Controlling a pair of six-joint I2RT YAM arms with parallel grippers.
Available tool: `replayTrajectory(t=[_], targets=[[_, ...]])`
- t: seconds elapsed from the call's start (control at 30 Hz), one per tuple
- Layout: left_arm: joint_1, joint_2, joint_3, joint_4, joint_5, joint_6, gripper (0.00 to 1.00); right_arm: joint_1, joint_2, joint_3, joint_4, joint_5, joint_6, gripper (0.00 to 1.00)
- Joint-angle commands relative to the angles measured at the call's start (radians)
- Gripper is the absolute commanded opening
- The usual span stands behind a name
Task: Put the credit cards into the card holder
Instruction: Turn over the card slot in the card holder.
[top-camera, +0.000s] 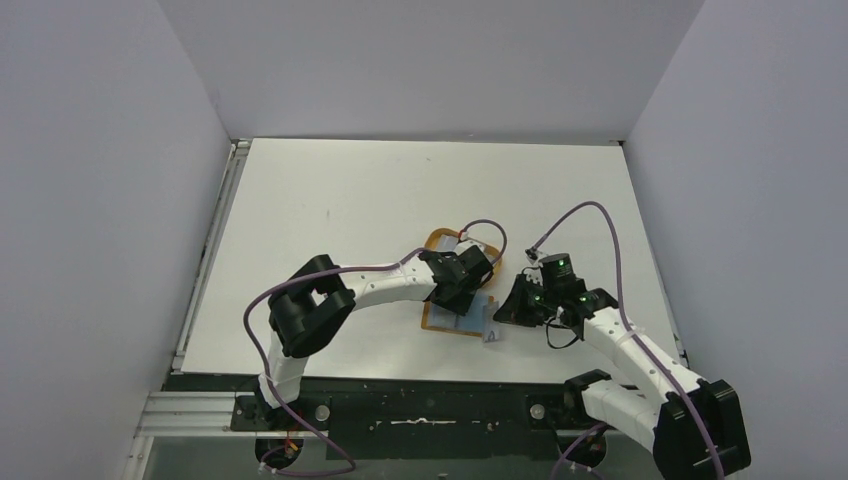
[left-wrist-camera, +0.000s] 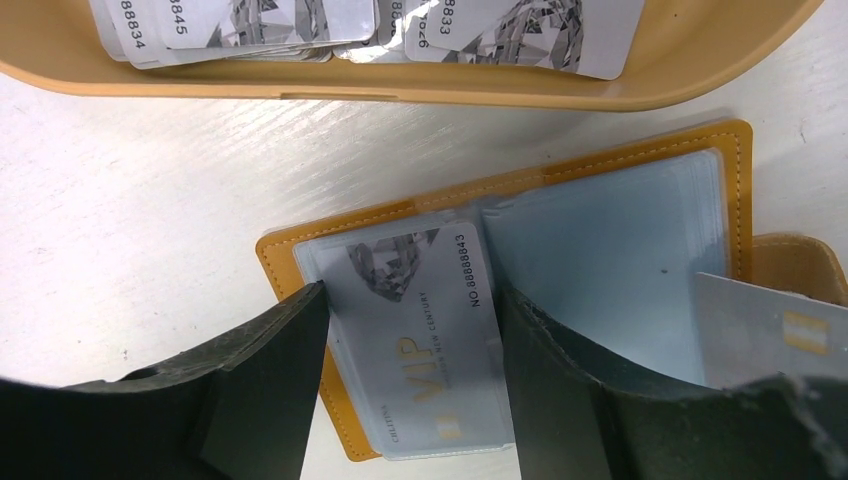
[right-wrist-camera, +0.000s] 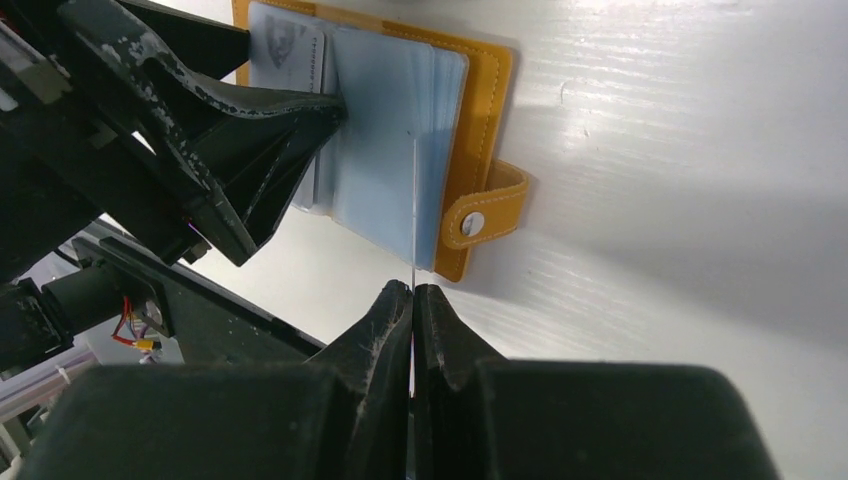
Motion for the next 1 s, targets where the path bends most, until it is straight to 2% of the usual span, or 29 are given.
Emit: replayTrajectory(t=[0.0,0.5,0.97], targets=[[0.017,0.0,-0.04,-0.024,-0.014,-0.011,0.51,0.007,0.023,0.024,0.106,-0.036,0.017,0.0],[0.025,0.002,-0.051,-0.017,-0.007,-0.015,0.45,-0.062,-0.002,0.05,0.084,0.04,-0.028,0.0],[0.028,0.002,-0.052,-0.018,-0.002,-0.018,0.4,-0.064,0.034,0.038,0.187,0.011,-0.009,0.0]])
